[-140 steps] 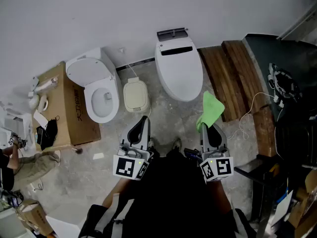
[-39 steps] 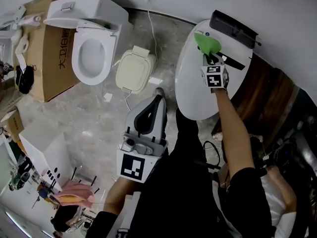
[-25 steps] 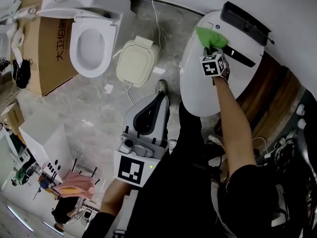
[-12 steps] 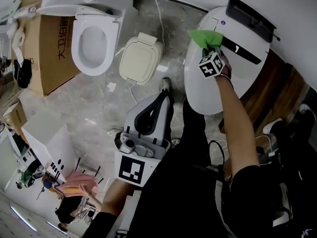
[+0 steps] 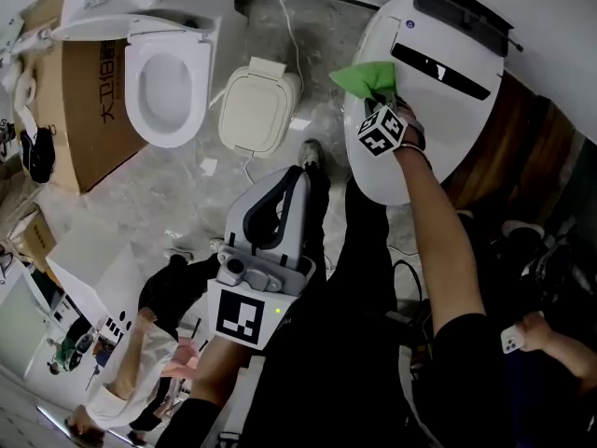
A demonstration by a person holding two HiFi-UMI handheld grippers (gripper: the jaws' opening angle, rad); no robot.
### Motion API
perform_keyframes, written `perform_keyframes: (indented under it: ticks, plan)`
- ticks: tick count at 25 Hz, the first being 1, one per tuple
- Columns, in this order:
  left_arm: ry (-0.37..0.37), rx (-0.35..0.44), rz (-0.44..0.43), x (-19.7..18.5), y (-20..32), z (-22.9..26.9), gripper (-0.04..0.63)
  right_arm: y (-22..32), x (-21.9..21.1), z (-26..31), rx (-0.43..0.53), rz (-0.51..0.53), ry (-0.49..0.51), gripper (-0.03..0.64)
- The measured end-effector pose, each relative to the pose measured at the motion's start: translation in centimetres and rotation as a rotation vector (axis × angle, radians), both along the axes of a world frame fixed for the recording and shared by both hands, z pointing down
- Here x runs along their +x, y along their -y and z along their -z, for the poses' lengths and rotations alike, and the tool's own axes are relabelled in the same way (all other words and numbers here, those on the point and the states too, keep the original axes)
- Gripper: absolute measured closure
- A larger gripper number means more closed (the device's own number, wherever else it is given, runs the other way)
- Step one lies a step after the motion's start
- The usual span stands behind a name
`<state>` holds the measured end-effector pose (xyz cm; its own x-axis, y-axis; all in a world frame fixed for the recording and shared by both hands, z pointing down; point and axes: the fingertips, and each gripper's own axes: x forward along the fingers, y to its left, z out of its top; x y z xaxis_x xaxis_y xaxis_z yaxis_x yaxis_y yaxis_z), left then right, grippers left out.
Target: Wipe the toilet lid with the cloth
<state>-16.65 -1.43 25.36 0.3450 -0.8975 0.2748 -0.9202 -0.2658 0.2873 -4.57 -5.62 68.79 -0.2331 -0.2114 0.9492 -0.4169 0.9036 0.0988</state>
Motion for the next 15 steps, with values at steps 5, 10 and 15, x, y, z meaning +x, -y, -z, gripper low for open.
perform_keyframes:
  ticks: [5,10,15]
  plan:
    - [-0.004,0.003,-0.027,-0.4,-0.3,-0.4,0.594,-2.2,-0.1,-0.3,0.01,0.031,-0.009,0.551]
    - [-0.004,0.003,-0.047,-0.9,-0.6,-1.0,0.594,-3.9,-0.1,-0.7,0.011,0.051,-0.01,0.551]
    - [-0.013,0.006,-0.062,-1.7,-0.9,-1.3,0.594,-6.5,0.0,-0.9,0.009,0.078,-0.016,0.551]
